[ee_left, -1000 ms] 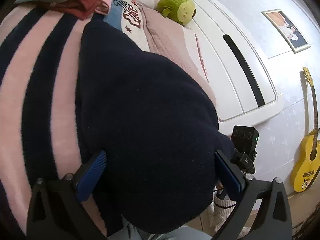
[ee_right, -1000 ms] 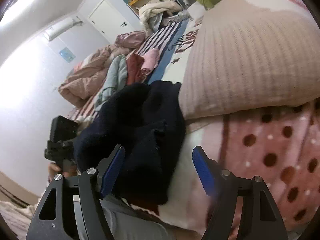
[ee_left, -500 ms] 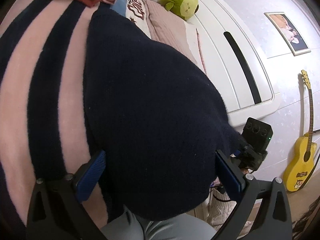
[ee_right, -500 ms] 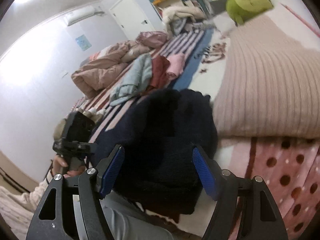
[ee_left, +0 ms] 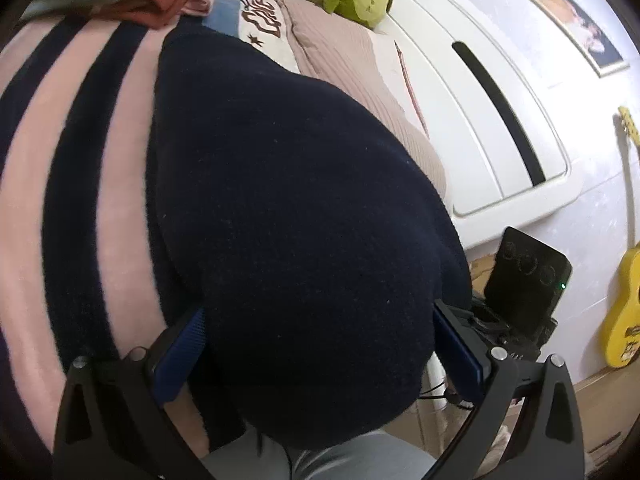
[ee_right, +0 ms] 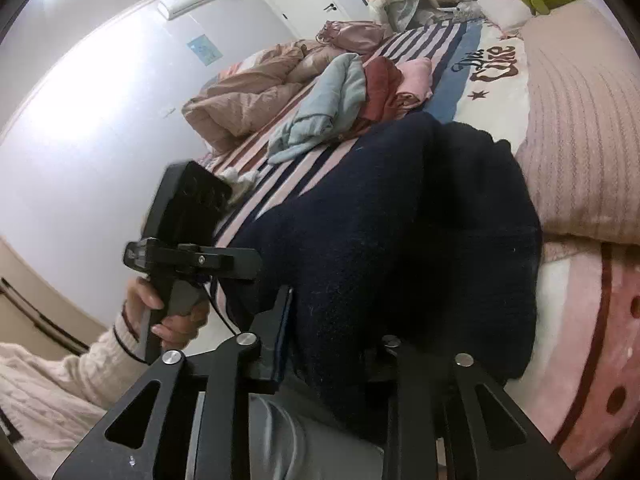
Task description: Fold small clothes
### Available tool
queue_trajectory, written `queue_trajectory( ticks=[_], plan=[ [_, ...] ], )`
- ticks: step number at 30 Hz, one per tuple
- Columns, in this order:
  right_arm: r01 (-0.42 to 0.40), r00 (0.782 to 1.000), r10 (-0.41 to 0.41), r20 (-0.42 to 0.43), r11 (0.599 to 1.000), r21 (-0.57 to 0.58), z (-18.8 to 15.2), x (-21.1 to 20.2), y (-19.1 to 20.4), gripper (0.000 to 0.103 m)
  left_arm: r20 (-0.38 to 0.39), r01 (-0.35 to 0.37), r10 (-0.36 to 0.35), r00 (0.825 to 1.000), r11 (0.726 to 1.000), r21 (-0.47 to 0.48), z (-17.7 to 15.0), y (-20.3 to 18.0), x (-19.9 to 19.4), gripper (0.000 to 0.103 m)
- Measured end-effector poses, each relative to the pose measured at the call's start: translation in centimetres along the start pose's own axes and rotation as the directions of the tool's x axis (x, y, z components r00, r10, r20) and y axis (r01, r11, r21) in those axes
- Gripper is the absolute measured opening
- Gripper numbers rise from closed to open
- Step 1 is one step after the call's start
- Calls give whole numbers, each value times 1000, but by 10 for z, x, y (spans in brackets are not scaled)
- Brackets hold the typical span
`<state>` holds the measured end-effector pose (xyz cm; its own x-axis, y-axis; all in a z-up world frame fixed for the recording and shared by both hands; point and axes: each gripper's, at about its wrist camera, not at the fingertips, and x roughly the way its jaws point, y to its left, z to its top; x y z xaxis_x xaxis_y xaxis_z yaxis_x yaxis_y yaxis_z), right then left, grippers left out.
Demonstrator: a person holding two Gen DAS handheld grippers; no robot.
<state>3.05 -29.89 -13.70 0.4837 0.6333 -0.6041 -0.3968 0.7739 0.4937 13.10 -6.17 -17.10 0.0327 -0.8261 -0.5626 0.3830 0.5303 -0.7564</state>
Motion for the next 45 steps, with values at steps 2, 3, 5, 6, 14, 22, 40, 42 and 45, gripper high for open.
queue_trajectory(
  ticks=[2,3,5,6,14,22,40,42,45],
  plan=[
    [27,1000,-27,5,1000,-12,-7,-7,0,13,-23,-13,14,1000,999,40,2,-7,-1,102],
    [34,999,-34,4,999,2,-11,-9,-3,13,-34,-16,18,999,998,59,3,-11,-1,102],
    [50,999,-50,5,998,33,-20,-14,-12,13,-48,6,-3,999,997,72,6,-11,-5,102],
    [54,998,-55,4,998,45,-23,-15,-15,13,-48,25,-22,999,998,63,8,-9,-8,102],
    [93,995,-95,7,989,112,-45,-32,-35,12,-33,144,-146,989,988,-62,10,26,-10,102],
    [86,996,-86,-5,989,119,-37,-38,-36,22,-2,218,-220,976,970,-110,14,28,12,102],
    [-164,975,207,-81,914,371,11,7,-115,72,89,195,-188,978,978,-76,4,16,-4,85],
    [-203,969,240,-53,903,379,14,13,-111,61,103,186,-179,978,980,-68,5,18,-13,83],
    [-235,964,265,-34,902,362,18,22,-100,51,129,163,-155,979,985,-53,7,23,-33,82]
  ],
)
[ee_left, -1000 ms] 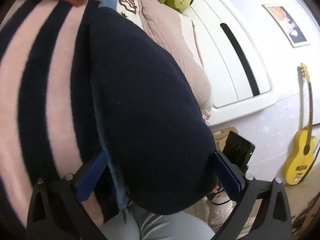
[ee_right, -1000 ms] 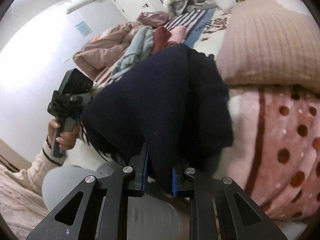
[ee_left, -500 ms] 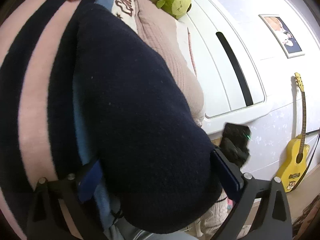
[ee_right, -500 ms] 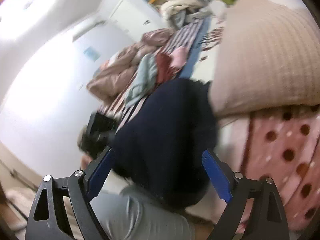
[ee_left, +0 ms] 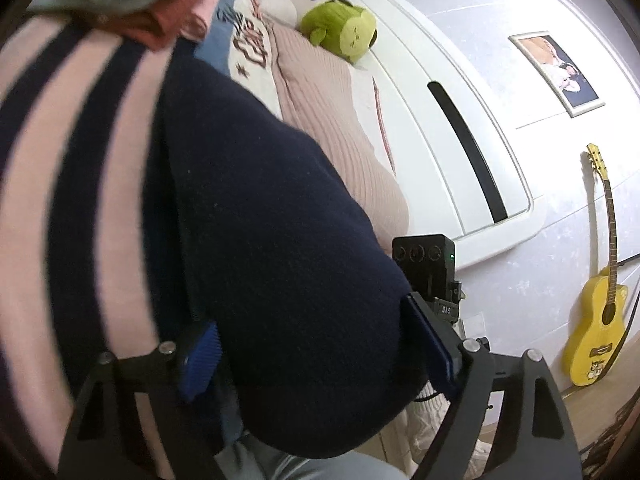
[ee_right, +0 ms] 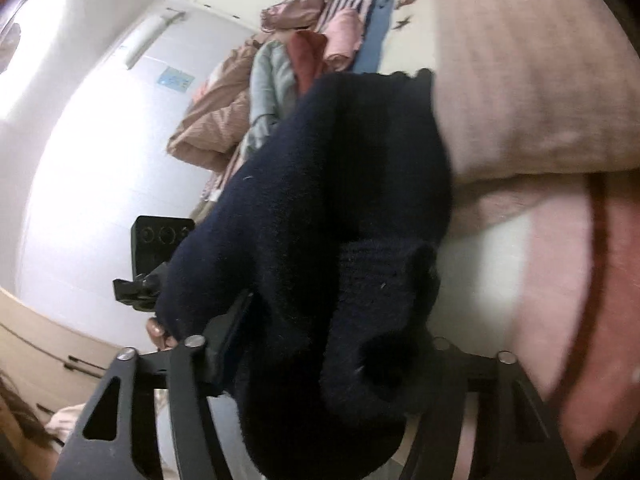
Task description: Fold small clothes
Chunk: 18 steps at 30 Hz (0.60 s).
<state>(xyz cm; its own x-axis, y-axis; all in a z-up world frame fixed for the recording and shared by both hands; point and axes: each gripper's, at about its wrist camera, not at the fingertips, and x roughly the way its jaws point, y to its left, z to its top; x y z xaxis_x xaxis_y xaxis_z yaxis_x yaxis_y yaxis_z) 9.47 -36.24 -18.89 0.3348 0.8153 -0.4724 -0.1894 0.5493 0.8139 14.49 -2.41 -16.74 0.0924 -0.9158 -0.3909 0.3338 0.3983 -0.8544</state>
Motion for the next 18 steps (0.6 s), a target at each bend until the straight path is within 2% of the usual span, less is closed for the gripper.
queue_trajectory(
  ticks=[4,7,8,9,11,14,16,17,18],
  plan=[
    [-38,999,38,-10,998,-45,10,37,21,48,45,-50,50,998,999,5,8,6,-39,82],
    [-54,998,52,-46,998,-30,16,65,26,52,19,-107,108,994,994,-16,12,18,-62,85],
    [-40,998,39,-55,999,-23,18,72,27,62,9,-117,117,993,993,-31,13,25,-68,86],
    [-9,998,8,-62,1000,-28,21,79,29,76,4,-118,119,993,992,-43,13,30,-74,91],
    [20,997,-22,-74,999,-38,24,83,29,89,-9,-110,110,994,993,-37,12,35,-80,102],
    [14,996,-17,-85,999,-32,25,83,27,89,-29,-95,94,995,995,-28,9,38,-81,102],
    [-8,995,6,-95,1000,-24,26,86,25,90,-42,-59,57,997,997,-41,8,40,-73,102],
    [-29,995,27,-100,999,-19,27,88,23,88,-47,-58,56,997,997,-50,6,39,-63,102],
    [-48,994,46,-102,999,-17,26,90,22,83,-47,-73,71,996,996,-55,6,39,-55,102]
  ],
)
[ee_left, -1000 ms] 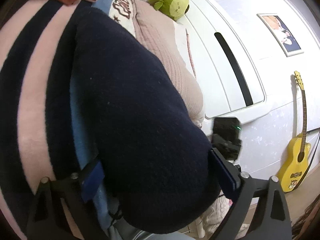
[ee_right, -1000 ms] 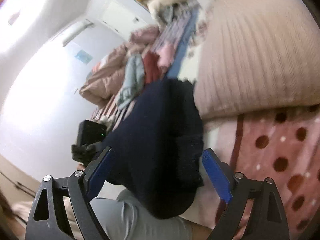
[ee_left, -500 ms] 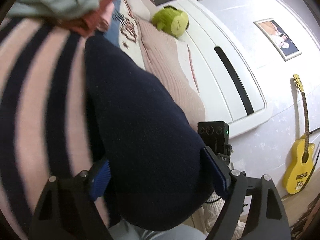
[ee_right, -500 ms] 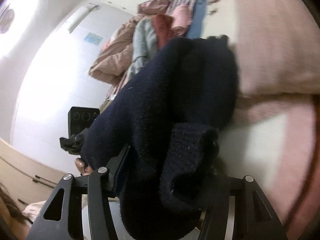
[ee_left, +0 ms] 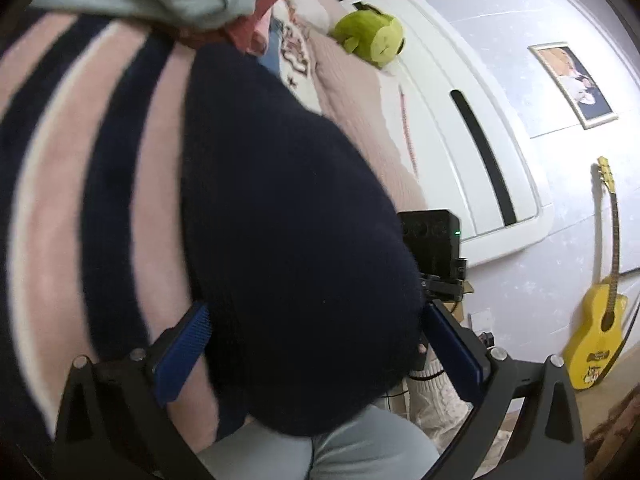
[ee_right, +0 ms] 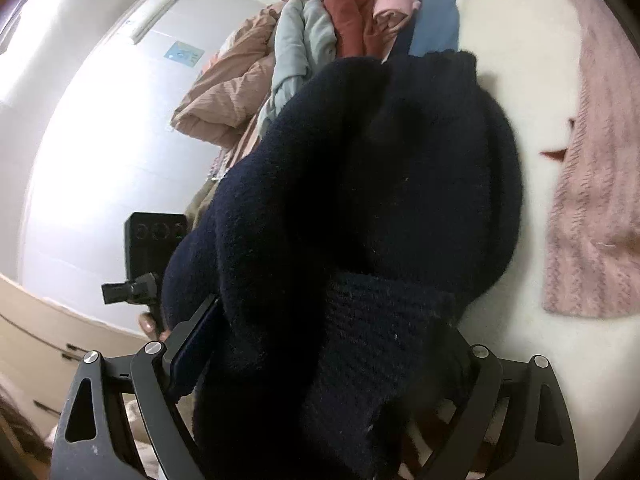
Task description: Fold small clothes
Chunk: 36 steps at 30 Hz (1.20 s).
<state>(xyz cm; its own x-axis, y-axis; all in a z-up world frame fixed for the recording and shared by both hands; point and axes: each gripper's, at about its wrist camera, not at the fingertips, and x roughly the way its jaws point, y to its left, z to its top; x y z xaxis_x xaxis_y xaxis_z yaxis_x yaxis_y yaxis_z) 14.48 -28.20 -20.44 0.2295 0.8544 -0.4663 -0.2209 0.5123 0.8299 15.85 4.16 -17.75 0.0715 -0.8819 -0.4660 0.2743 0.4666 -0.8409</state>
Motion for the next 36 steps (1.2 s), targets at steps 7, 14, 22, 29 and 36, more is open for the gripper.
queue_trajectory(
  ticks=[7,14,22,29,36],
  plan=[
    [-112,990,114,77,993,-40,4,-2,16,53,114,-31,24,993,998,63,-3,-24,-14,88],
    [-159,971,187,149,971,-180,30,-6,86,52,223,-62,24,975,985,163,18,-66,-77,87],
    [-205,958,257,126,924,-324,64,40,189,52,407,-228,119,906,946,232,20,-102,-205,87],
    [-184,977,211,14,880,-437,66,133,258,52,484,-308,222,847,945,106,2,-64,-285,87],
    [-233,972,223,-71,900,-369,49,195,262,52,527,-334,270,806,942,29,-24,-33,-315,87]
  ],
)
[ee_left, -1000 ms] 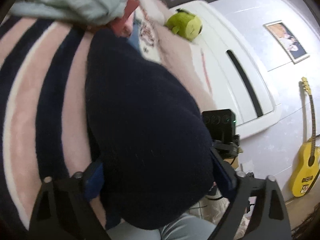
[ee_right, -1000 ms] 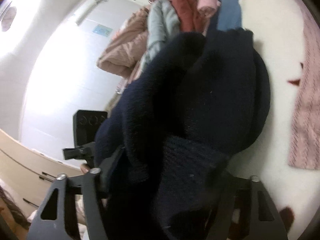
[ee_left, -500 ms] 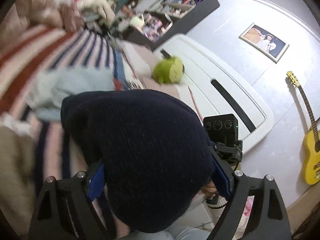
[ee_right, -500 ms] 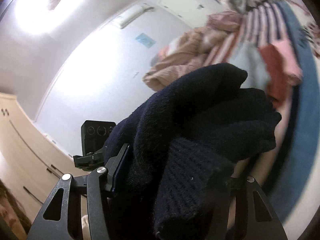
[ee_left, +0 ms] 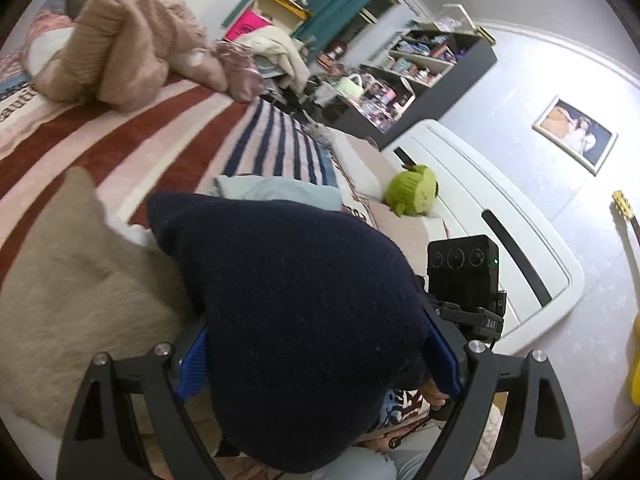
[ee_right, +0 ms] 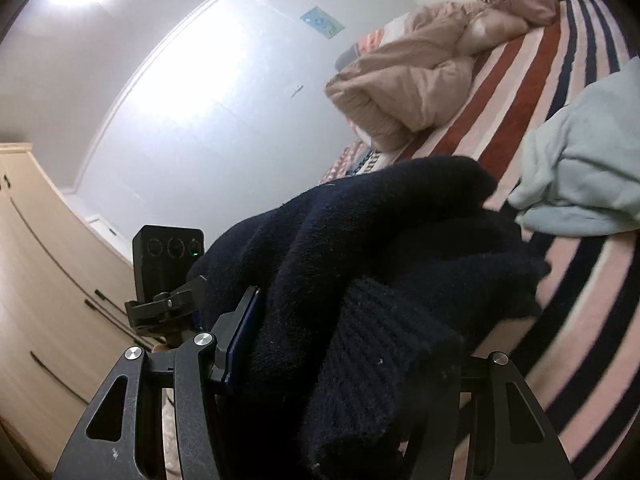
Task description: Fold small clothes
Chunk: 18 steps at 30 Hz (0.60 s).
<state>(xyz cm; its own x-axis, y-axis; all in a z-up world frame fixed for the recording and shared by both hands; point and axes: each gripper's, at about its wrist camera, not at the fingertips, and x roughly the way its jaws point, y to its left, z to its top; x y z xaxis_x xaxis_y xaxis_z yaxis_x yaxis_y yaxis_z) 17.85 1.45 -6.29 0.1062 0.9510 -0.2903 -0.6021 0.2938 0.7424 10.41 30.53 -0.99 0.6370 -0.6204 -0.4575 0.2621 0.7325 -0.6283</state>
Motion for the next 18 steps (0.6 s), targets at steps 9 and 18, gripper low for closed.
queue_trajectory(
  ticks=[9,18],
  plan=[
    [16,1000,-15,17,998,-54,1,17,18,52,39,-19,19,999,1000,2,-6,18,-17,87],
    [118,993,-117,25,990,-76,-5,2,24,51,0,-54,54,999,997,54,-9,-1,1,87]
  ],
)
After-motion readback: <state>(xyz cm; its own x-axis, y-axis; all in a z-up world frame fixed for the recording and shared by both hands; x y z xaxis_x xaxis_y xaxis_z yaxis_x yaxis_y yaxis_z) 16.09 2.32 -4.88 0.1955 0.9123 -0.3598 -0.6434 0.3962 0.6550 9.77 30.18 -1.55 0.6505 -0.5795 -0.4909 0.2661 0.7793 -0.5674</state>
